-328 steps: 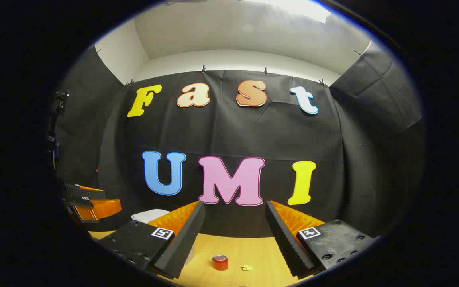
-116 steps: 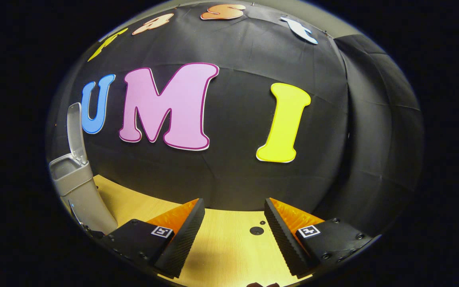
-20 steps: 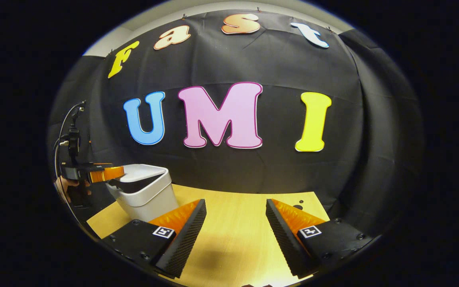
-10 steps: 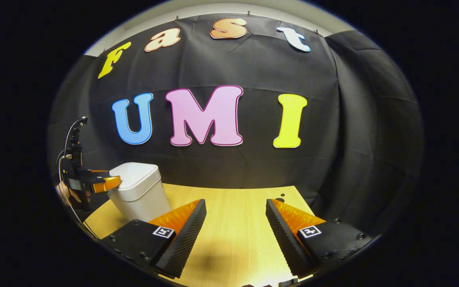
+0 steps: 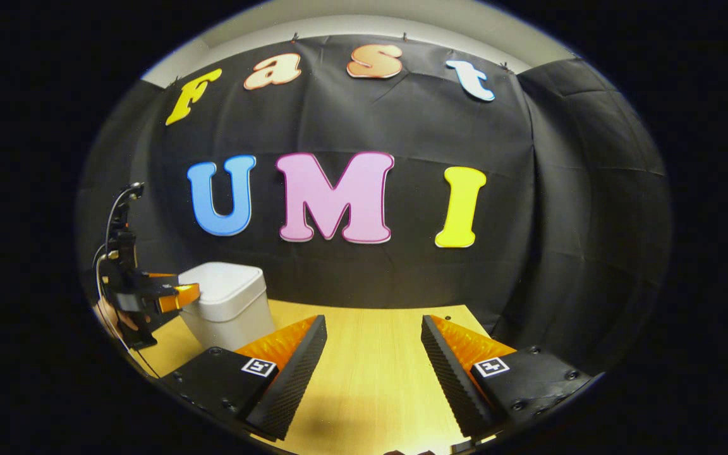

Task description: Press the lid of the desktop garbage bin to open it, pick up the crumpled paper on the desktop and throw it into the bin, then pick up the pop can on the desktop and drop it into the bin, and finally close the garbage bin lid.

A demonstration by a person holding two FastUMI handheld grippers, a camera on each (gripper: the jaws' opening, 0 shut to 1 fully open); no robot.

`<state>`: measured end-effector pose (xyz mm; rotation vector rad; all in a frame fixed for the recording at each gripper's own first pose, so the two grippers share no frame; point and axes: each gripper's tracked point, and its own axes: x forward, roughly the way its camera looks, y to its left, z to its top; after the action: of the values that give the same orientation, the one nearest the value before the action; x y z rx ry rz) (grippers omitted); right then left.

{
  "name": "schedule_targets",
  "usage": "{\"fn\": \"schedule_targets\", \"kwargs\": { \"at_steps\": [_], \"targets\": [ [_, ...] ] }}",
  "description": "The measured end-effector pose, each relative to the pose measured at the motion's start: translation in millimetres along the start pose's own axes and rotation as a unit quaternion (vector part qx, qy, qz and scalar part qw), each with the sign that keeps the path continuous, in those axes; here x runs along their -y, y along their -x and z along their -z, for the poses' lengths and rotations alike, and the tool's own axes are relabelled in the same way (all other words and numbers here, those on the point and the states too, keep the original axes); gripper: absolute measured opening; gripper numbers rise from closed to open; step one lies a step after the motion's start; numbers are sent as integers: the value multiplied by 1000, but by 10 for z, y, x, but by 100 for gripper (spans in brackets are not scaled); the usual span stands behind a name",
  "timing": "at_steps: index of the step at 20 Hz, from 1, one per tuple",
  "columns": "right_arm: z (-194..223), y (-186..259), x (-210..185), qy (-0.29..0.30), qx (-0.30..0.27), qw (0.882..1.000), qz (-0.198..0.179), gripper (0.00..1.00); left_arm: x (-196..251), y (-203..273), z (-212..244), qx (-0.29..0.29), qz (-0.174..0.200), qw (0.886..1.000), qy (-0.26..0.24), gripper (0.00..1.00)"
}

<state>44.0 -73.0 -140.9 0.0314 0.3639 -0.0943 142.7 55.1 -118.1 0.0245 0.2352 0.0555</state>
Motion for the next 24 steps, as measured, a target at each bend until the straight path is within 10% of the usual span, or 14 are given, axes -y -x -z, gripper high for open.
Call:
{"fn": "schedule_targets", "kwargs": {
  "at_steps": [12,24],
  "targets": [
    [59,352,-699,-10,24,999,-41,97,47,2090,-456,111,-9,994,18,94],
    [62,571,-1246,11,38,995,-91,97,-116,2127,-262,102,-12,994,34,94]
  ]
}}
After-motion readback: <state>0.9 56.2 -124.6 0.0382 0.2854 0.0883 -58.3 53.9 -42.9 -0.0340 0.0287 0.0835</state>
